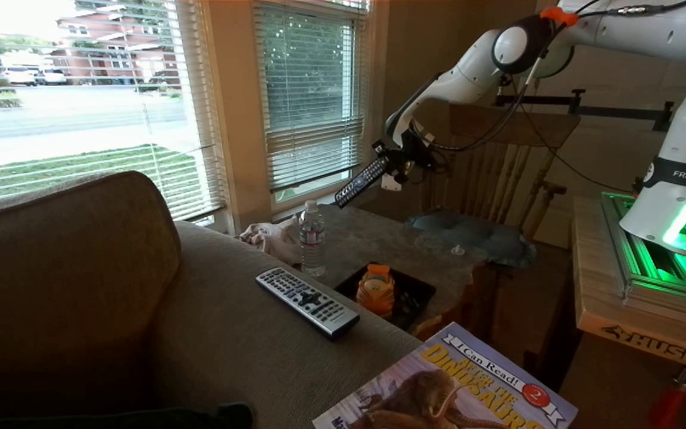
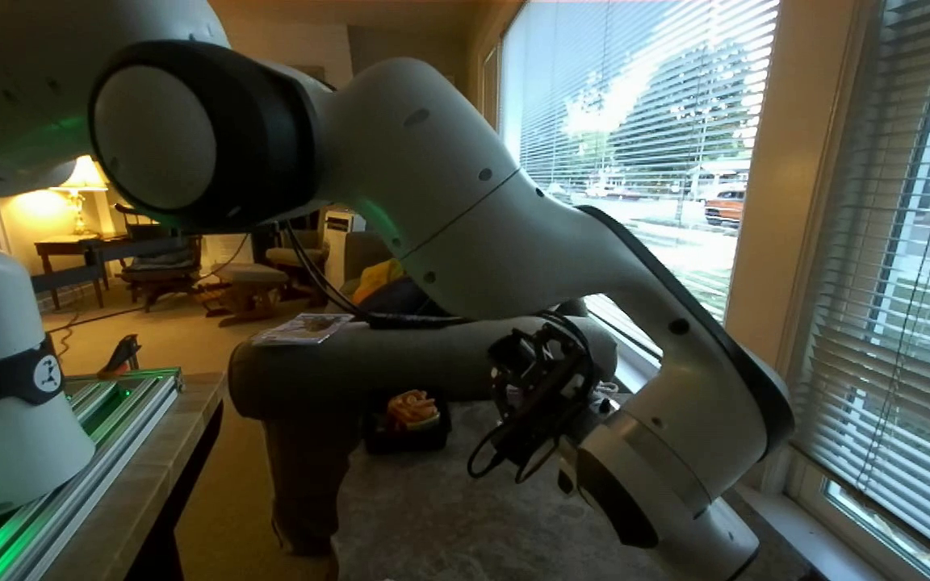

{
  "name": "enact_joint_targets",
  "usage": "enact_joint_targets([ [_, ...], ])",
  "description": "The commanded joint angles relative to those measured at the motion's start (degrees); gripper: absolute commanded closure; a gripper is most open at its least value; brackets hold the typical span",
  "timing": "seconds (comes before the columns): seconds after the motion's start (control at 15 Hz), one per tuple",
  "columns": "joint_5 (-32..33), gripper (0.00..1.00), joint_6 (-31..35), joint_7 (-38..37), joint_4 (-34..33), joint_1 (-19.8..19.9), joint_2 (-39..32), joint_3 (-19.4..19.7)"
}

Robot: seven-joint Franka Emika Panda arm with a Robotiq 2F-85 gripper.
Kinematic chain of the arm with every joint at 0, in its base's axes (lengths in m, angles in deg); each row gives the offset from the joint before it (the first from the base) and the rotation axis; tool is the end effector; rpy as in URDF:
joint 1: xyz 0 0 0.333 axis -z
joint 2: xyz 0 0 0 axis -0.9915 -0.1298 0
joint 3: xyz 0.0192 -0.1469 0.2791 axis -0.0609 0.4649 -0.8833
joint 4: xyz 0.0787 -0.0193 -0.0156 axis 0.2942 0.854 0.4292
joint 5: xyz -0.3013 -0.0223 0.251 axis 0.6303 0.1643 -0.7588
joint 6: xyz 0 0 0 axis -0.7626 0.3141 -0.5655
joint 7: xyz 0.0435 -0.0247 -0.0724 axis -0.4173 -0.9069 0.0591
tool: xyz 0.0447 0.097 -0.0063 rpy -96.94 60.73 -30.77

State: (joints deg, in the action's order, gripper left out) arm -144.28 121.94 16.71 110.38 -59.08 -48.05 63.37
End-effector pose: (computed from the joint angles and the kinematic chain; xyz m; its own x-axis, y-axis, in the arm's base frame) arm 0.6066 -0.1030 0.0358 0.6844 0.3328 -0.6487 -0.6848 -0.0118 -0.7286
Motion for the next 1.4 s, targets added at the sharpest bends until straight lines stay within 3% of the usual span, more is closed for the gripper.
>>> enact_joint_targets([
  [0.0, -6.4, 0.71, -3.0, -0.2, -0.6, 1.6, -2.7, -1.4],
  [0.07, -4.2, 0.46, -1.9, 0.1, -0.6, -0.1, -1.4, 1.1],
  [0.33, -5.9, 0.46, -2.5, 0.1, -0.6, 0.3, -2.4, 0.8],
  [0.4, -6.0, 0.71, -2.5, 0.1, -0.6, 0.3, -2.4, 0.7],
  [0.8, -5.7, 0.71, -4.3, -6.2, -0.7, -0.4, -3.2, 2.1],
  [1.33, -7.1, 0.71, -5.5, -8.3, -0.7, 0.3, -5.2, 1.8],
])
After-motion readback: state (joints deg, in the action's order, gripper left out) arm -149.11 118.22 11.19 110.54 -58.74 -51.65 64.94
